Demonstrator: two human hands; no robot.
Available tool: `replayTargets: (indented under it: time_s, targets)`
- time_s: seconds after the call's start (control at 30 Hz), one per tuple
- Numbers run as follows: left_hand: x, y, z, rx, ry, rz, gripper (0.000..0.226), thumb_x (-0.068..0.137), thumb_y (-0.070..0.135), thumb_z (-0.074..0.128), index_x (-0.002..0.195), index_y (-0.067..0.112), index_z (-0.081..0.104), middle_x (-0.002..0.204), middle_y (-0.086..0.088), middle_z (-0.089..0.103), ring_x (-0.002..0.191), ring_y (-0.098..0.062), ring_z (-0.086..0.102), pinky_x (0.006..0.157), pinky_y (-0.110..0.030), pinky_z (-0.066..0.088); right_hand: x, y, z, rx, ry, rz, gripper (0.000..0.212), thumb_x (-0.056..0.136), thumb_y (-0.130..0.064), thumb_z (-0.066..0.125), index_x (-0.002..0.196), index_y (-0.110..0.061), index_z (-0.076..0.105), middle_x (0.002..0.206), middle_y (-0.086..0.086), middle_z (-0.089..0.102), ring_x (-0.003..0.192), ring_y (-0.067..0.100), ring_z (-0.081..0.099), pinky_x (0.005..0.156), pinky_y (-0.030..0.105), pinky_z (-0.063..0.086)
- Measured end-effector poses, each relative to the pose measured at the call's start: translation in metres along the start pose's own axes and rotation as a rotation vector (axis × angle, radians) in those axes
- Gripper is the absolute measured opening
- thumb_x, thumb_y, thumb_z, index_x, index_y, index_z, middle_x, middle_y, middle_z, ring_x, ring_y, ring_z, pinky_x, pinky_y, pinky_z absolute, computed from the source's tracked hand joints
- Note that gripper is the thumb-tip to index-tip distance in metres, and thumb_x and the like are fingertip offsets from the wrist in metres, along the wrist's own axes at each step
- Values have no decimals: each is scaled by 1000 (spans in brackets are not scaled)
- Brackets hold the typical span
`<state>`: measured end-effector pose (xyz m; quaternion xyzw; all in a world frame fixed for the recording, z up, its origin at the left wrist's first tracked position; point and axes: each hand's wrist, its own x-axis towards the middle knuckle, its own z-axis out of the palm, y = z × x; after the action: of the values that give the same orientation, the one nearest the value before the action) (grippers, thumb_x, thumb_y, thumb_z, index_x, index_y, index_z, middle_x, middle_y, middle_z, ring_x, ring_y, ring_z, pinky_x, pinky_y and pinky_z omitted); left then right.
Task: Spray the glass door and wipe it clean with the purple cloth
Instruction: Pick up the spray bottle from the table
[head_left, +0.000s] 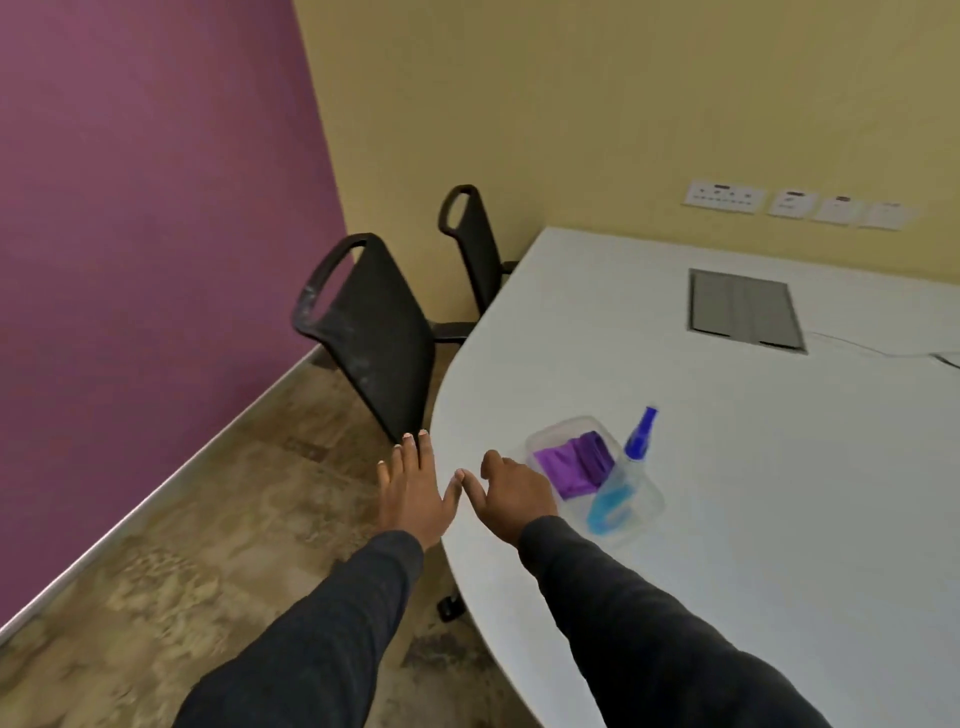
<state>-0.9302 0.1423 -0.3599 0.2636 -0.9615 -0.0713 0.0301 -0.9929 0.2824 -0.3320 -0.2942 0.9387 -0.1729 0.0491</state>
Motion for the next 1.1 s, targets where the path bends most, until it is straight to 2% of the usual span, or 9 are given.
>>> replayTargets:
  time_s: [0.17, 0.33, 0.4, 0.5, 0.6, 0.77, 0.87, 0.97, 1.1]
  targets:
    - [16, 58, 29, 49, -97, 140, 84, 100, 65, 23, 163, 14, 2, 169, -13, 11, 155, -31, 18, 124, -51, 18, -12, 52, 6, 66, 56, 200, 49, 101, -66, 31, 102, -23, 55, 91, -4, 67, 76, 13, 60, 68, 25, 46]
    - [28, 109, 53, -78, -197, 252, 86, 97, 71, 23, 163, 19, 2, 171, -9, 5, 157, -30, 11, 126, -47, 12, -24, 105, 8, 128, 143, 457, 42, 98, -69, 36, 101, -30, 51, 93, -9, 66, 80, 9, 62, 74, 22, 53]
    - [32, 125, 60, -129, -248, 286, 86, 97, 71, 26, 163, 20, 5, 171, -8, 5, 157, -29, 11, 126, -45, 12, -25, 123, 5, 137, 179, 573, 42, 98, -67, 39, 106, -29, 52, 98, -6, 68, 82, 10, 62, 75, 24, 56]
    - [35, 138, 71, -134, -343, 332, 81, 99, 69, 26, 162, 20, 11, 170, -7, 9, 156, -27, 15, 126, -42, 16, -19, 140, 0, 144, 202, 744, 55, 96, -68, 44, 125, -22, 52, 112, -2, 67, 89, 12, 64, 75, 24, 54]
    - [36, 144, 79, -115, -438, 335, 79, 99, 68, 27, 162, 21, 15, 171, -6, 9, 157, -27, 14, 127, -41, 18, -6, 148, -6, 286, 251, 878, 61, 92, -66, 55, 131, -20, 46, 121, 1, 62, 99, 17, 64, 80, 28, 57]
    - [36, 149, 86, -68, -514, 351, 78, 99, 69, 26, 160, 20, 22, 171, -5, 9, 157, -26, 12, 127, -40, 16, 19, 155, -10, 507, 281, 907, 69, 89, -61, 64, 138, -19, 41, 133, 6, 55, 112, 23, 62, 86, 33, 56]
    - [38, 150, 89, -64, -528, 347, 79, 99, 70, 26, 161, 20, 24, 171, -3, 11, 157, -24, 13, 127, -38, 17, 29, 160, -7, 592, 308, 920, 65, 91, -55, 66, 139, -19, 42, 134, 7, 56, 113, 24, 62, 92, 35, 58]
    - [43, 149, 90, -75, -510, 348, 74, 99, 69, 27, 157, 23, 33, 170, 0, 16, 156, -22, 17, 126, -37, 19, 35, 163, -3, 646, 322, 909, 58, 96, -50, 62, 141, -18, 45, 135, 7, 58, 117, 25, 61, 100, 41, 56]
    - [45, 146, 89, -72, -506, 353, 70, 99, 68, 28, 154, 25, 38, 169, 1, 21, 155, -20, 21, 125, -35, 20, 36, 164, -4, 663, 316, 861, 51, 98, -47, 61, 137, -16, 50, 131, 7, 61, 115, 24, 61, 102, 40, 55]
